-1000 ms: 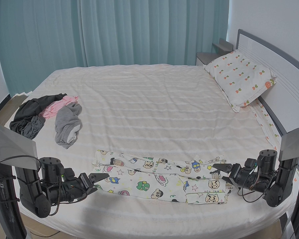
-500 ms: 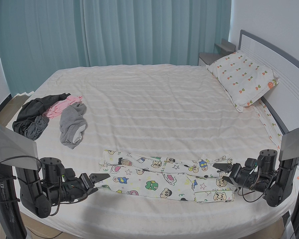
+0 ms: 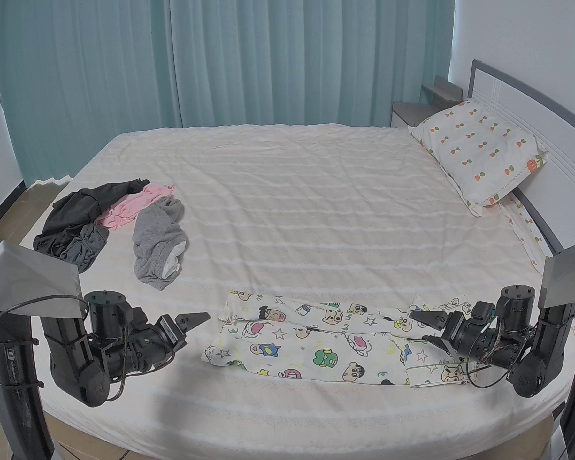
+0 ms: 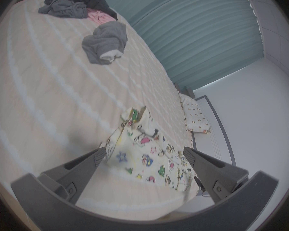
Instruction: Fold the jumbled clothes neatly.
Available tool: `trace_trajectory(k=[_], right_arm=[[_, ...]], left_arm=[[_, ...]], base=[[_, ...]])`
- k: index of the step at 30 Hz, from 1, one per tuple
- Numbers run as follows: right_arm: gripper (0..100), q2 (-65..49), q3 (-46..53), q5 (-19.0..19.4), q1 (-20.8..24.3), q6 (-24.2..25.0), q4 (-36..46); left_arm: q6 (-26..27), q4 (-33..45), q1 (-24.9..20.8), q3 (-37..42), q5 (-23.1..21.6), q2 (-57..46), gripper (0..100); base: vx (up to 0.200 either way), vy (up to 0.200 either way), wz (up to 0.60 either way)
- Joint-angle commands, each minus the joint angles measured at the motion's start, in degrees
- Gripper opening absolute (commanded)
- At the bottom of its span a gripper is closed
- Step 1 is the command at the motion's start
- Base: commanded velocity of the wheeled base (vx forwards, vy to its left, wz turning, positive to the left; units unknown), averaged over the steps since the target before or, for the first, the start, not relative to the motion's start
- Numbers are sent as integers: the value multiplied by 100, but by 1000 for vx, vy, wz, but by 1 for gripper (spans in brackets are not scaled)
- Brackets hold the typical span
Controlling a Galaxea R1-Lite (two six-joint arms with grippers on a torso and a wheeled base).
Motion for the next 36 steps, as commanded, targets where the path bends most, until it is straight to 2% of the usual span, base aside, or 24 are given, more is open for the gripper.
trace_trajectory(k=[1,2,6,10,14,20,28,32,33,36], right_arm=[[100,-1,5,1,6,0,-67],[100,-1,5,1,6,0,-67],[100,8,13,1,6,0,-67],[100,17,13,10,6,0,-67],[100,17,13,1,6,-9,-67],[100,25,22,1,14,-9,-67],[100,52,57,10,23,-9,-67],[100,52,66,1,23,-9,-67],[100,52,66,1,23,-9,-67],[100,43,66,1,23,-9,-67]], left_arm=[[258,1512,-119,-1404,193,139,100],[381,2075,-119,-1782,228,148,100],[794,2980,-119,-2564,228,200,100],[1066,3481,-269,-3082,228,235,100],[1101,3894,-427,-3531,219,341,100],[1497,3991,-576,-3847,360,772,100],[1541,3973,-822,-4172,773,1114,100],[1541,3982,-884,-4225,817,1123,100],[1541,3982,-884,-4234,817,1123,0],[1576,3982,-858,-4216,896,1123,0]], base=[[0,0,0],[0,0,0],[0,0,0],[0,0,0],[0,0,0],[0,0,0],[0,0,0],[0,0,0],[0,0,0],[0,0,0]])
